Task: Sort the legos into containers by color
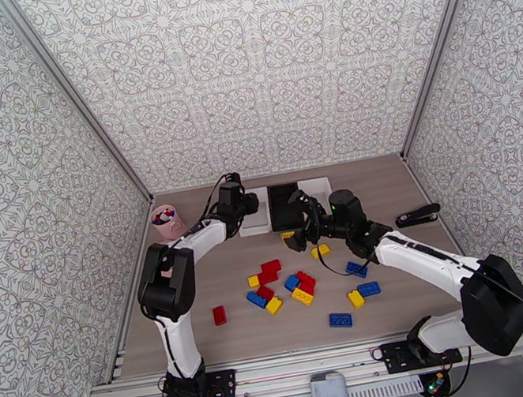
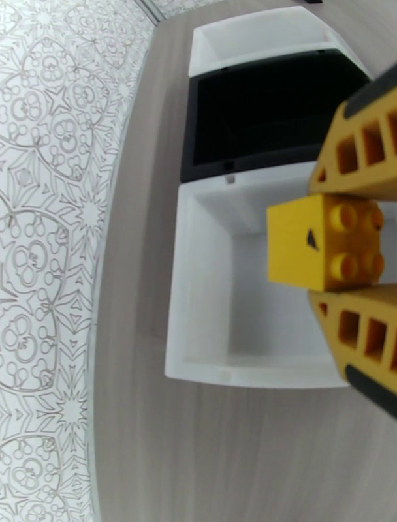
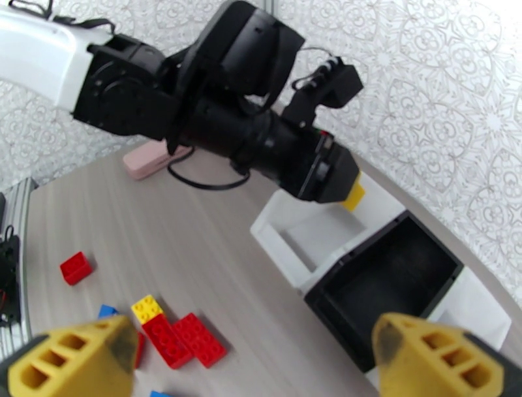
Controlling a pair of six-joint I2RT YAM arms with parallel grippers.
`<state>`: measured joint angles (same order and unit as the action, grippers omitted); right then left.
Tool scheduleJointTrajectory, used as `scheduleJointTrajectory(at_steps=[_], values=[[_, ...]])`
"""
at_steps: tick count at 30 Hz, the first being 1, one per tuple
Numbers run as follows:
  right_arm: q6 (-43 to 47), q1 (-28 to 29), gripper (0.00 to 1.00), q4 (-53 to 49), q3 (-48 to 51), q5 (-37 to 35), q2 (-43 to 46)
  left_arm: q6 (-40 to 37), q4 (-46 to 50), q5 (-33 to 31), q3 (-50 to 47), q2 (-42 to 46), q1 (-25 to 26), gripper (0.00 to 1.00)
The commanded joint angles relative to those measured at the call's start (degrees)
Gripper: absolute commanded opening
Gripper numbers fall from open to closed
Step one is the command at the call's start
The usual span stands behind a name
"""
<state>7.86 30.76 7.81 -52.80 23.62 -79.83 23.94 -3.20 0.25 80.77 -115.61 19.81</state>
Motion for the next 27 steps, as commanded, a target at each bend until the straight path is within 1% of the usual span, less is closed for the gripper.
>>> scheduleJointTrajectory(at_steps=[1,2,7,12,16,18,21,22,24,27], values=[[-1.61,-0.59,1.00,1.66,1.06,-3.47,1.73,-0.23,-0.95,1.97,2.47,0.07,-0.79,0.30],[-1.85,-0.60,1.00,1.72,1.26,-3.98,1.94,-0.37,-1.00,2.02,2.37,0.29,-0.74,0.32],[-4.17,-1.31,1.00,3.23,2.43,-7.01,3.10,-1.23,-1.24,1.93,0.20,3.65,-0.60,0.57],[-6.57,-1.76,0.99,3.90,3.29,-10.38,4.03,-2.50,-2.57,0.56,-5.04,9.83,0.34,0.70],[-8.64,-1.81,1.00,0.61,2.55,-15.30,4.16,-5.16,-3.69,-1.61,-10.64,16.38,1.88,0.83],[-9.08,-1.82,0.99,-2.33,1.58,-16.94,4.01,-7.36,-4.43,-2.58,-13.73,19.82,2.94,0.90],[-10.56,-1.76,0.99,-9.99,-0.84,-18.70,3.18,-12.11,-6.65,-2.42,-19.37,25.81,4.43,0.98],[-12.37,-1.81,0.98,-13.87,-2.59,-20.16,2.51,-14.01,-6.90,-2.01,-21.27,27.95,4.92,1.00],[-13.01,-1.80,0.98,-20.97,-5.48,-20.58,1.10,-16.89,-6.48,-0.92,-24.50,32.11,5.56,1.00],[-14.24,-1.71,0.98,-27.73,-7.97,-20.36,-0.63,-20.40,-4.40,4.11,-28.83,38.80,5.61,1.00]])
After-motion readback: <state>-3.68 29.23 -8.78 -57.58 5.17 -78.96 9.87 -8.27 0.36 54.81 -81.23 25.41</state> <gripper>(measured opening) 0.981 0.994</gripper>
